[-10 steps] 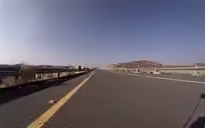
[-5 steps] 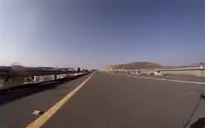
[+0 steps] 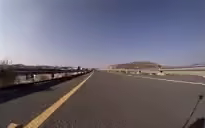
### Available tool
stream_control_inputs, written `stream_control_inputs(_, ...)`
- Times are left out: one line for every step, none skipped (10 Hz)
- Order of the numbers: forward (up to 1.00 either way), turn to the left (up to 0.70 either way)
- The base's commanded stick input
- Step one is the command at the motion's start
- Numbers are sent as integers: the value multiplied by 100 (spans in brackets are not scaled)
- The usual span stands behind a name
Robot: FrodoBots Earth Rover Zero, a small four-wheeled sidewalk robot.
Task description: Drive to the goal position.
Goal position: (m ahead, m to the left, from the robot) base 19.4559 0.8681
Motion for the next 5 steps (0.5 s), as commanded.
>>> stream_control_inputs(85, 0)
stream_control_inputs(85, 0)
stream_control_inputs(85, 0)
stream_control_inputs(85, 0)
stream_control_inputs(85, 0)
